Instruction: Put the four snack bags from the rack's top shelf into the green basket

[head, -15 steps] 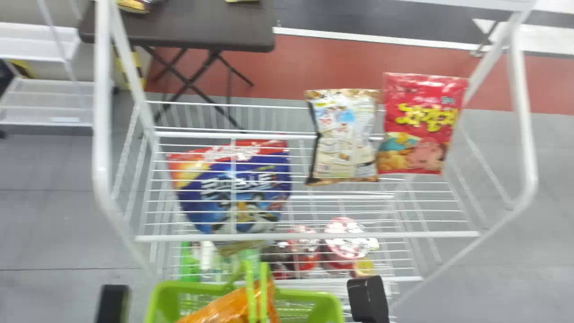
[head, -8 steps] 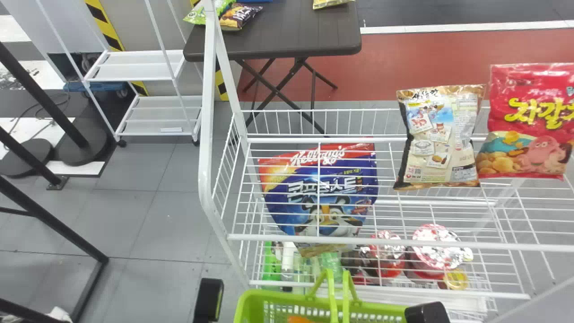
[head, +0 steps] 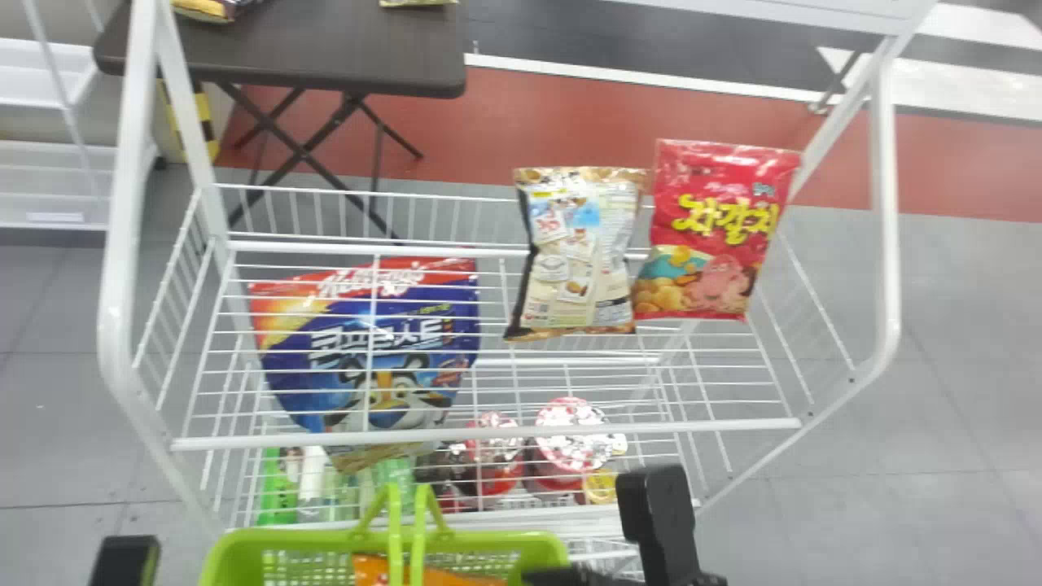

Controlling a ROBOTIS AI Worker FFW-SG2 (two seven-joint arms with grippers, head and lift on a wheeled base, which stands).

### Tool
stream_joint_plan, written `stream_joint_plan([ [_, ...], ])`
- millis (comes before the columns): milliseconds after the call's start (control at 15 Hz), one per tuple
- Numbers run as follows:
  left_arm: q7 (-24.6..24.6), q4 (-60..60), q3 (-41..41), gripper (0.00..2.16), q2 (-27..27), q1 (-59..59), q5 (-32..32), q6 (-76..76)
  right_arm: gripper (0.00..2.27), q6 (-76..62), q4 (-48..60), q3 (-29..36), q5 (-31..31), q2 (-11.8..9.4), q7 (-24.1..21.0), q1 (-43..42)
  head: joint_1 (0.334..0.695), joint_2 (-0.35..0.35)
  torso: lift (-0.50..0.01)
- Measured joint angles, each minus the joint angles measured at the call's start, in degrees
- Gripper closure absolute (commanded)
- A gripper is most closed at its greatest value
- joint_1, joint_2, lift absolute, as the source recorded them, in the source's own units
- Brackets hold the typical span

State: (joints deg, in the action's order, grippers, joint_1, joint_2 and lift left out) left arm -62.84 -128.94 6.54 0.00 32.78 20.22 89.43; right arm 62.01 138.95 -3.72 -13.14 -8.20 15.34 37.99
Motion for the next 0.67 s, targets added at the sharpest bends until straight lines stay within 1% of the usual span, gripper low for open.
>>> stream_joint_plan([
  [133, 0.09, 0.00, 0.00, 2.15, 0.00, 0.00, -0.01, 0.00, 0.05, -13.96, -3.34, 0.01, 1.90, 0.07, -3.04, -2.50, 0.695, -0.254, 0.000],
  [267, 0.26, 0.00, -0.19, 2.15, 0.00, 0.00, -0.03, 0.00, 0.07, -24.49, -8.78, 0.05, 3.25, 0.17, -6.35, -7.48, 0.695, -0.264, 0.000],
  [400, 0.54, 0.03, -0.43, 2.15, 0.00, 0.00, -0.11, 0.00, 0.09, -35.57, -15.29, 0.41, 3.99, 0.21, -10.15, -12.50, 0.695, -0.293, 0.000],
  [533, 0.63, 0.06, -0.40, 2.15, 0.00, 0.00, -0.17, 0.00, 0.09, -43.20, -21.15, 0.63, 5.76, 0.28, -11.81, -17.04, 0.695, -0.305, 0.000],
  [667, 0.63, 0.06, -0.29, 2.15, 0.00, -0.02, -0.18, 0.00, 0.09, -45.08, -26.01, 0.90, 6.79, 0.29, -12.10, -21.61, 0.695, -0.311, 0.000],
])
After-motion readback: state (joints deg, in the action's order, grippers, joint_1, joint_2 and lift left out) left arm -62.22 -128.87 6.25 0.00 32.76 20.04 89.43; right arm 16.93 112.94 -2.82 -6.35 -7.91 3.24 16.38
